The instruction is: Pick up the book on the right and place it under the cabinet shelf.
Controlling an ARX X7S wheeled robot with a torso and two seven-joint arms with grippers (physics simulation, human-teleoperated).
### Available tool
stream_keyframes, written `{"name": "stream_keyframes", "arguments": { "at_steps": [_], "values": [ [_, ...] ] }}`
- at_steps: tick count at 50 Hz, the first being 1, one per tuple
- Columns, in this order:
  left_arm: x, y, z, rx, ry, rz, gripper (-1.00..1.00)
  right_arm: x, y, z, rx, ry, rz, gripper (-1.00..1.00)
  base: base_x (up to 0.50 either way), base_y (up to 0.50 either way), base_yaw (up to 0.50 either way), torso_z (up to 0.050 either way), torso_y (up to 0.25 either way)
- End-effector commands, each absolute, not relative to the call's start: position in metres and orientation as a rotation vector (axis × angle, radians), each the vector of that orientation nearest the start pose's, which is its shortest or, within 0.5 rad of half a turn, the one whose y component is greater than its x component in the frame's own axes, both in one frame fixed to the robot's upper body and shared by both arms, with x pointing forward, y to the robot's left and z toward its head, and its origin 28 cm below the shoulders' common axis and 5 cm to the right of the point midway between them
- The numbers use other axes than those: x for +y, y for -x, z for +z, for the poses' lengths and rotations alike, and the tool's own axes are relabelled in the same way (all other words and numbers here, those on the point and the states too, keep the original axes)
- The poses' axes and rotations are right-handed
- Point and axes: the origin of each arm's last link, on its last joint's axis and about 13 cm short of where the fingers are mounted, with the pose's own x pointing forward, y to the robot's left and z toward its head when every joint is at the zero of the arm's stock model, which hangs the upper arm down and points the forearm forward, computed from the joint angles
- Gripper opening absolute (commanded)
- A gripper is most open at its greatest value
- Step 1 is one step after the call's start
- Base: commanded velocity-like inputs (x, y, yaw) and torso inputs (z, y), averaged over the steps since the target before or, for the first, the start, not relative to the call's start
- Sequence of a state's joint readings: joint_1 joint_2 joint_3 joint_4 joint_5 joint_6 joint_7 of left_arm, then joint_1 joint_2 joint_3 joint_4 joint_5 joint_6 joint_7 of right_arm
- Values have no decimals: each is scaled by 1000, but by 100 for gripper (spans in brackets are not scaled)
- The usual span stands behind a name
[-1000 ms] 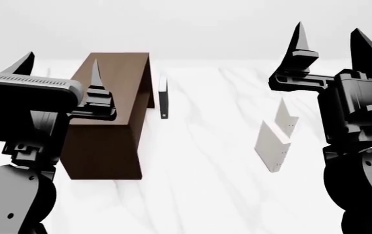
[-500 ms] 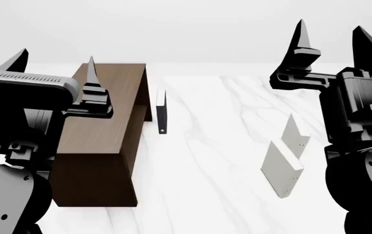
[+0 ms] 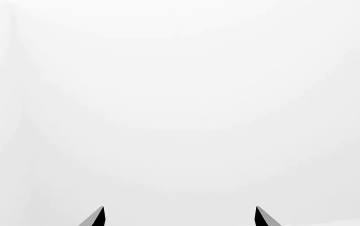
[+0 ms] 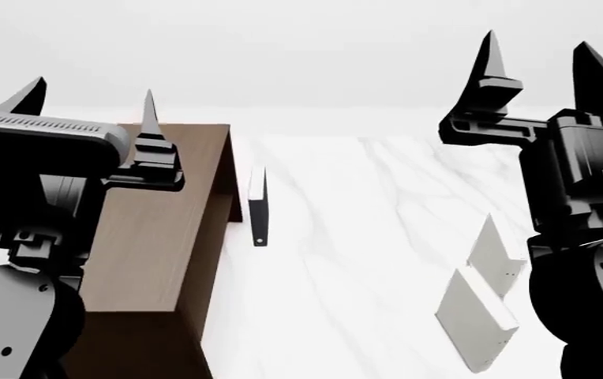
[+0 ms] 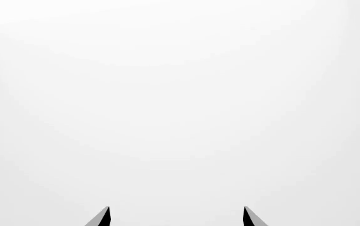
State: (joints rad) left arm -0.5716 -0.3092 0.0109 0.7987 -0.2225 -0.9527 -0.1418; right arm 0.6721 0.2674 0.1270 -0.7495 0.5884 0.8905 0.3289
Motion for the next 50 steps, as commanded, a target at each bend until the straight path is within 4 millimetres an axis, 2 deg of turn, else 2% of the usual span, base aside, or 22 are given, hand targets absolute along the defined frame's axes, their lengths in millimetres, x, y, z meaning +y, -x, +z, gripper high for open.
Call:
{"name": "stream_keyframes", "arguments": {
  "at_steps": [1, 19, 29, 35, 41, 50],
  "values": [
    [242, -233, 234, -402, -176, 39, 100, -126, -238, 260, -499, -124, 2, 100, 285, 0, 0, 0, 0],
    [241, -230, 234, -410, -172, 38, 100, -125, -237, 260, -503, -123, 7, 100, 276, 0, 0, 0, 1],
    [242, -230, 234, -410, -173, 40, 100, -126, -236, 262, -500, -140, 0, 100, 2, 0, 0, 0, 0],
    [242, -230, 234, -409, -173, 40, 100, -125, -238, 263, -437, -115, -21, 100, 0, 0, 0, 0, 0],
    [243, -228, 235, -410, -179, 40, 100, -129, -238, 284, -404, -87, -5, 100, 0, 0, 0, 0, 0],
    [241, -226, 234, -416, -179, 34, 100, -143, -255, 322, -275, -24, 86, 100, 0, 0, 0, 0, 0]
  ]
}}
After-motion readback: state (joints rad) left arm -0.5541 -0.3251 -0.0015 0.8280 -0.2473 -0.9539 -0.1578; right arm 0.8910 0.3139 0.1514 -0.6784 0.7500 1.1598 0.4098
